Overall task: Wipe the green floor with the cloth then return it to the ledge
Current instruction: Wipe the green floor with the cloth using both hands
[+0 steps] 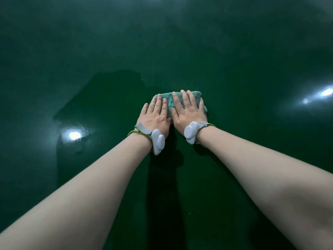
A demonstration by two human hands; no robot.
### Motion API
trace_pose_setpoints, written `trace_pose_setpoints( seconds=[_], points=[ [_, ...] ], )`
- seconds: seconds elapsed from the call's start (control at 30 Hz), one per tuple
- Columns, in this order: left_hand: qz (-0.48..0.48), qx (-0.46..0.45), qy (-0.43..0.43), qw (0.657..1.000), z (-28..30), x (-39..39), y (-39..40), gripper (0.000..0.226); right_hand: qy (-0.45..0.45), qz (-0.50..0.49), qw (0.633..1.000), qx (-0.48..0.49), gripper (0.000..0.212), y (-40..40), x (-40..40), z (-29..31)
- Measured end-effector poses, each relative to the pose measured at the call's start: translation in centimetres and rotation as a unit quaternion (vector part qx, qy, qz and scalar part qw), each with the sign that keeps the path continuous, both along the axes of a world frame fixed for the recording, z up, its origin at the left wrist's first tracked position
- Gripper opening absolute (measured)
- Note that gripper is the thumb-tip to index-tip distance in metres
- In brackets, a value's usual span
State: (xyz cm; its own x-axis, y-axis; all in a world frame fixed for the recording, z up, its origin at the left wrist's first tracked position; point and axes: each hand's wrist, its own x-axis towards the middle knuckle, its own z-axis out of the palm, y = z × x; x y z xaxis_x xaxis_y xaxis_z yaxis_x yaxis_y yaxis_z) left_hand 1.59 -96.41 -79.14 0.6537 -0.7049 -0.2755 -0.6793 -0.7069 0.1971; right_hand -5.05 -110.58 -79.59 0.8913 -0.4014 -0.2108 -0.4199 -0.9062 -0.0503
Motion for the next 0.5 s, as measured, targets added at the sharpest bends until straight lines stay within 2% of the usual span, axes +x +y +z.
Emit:
trace_pose_setpoints(
  seconds=[0.3, 0.5],
  points=[
    [0.008, -0.037, -0.003, 0.999, -0.2, -0.5, 1.1, 0.075, -0.063, 0.0, 0.998, -0.01, 0.062, 0.6, -0.8, 0.4],
    [0.024, -0.055, -0.011, 0.998, -0.7, -1.7, 1.6, 0.087, -0.116, -0.016, 0.993, 0.01, 0.053, 1.0, -1.5, 1.0]
  ],
)
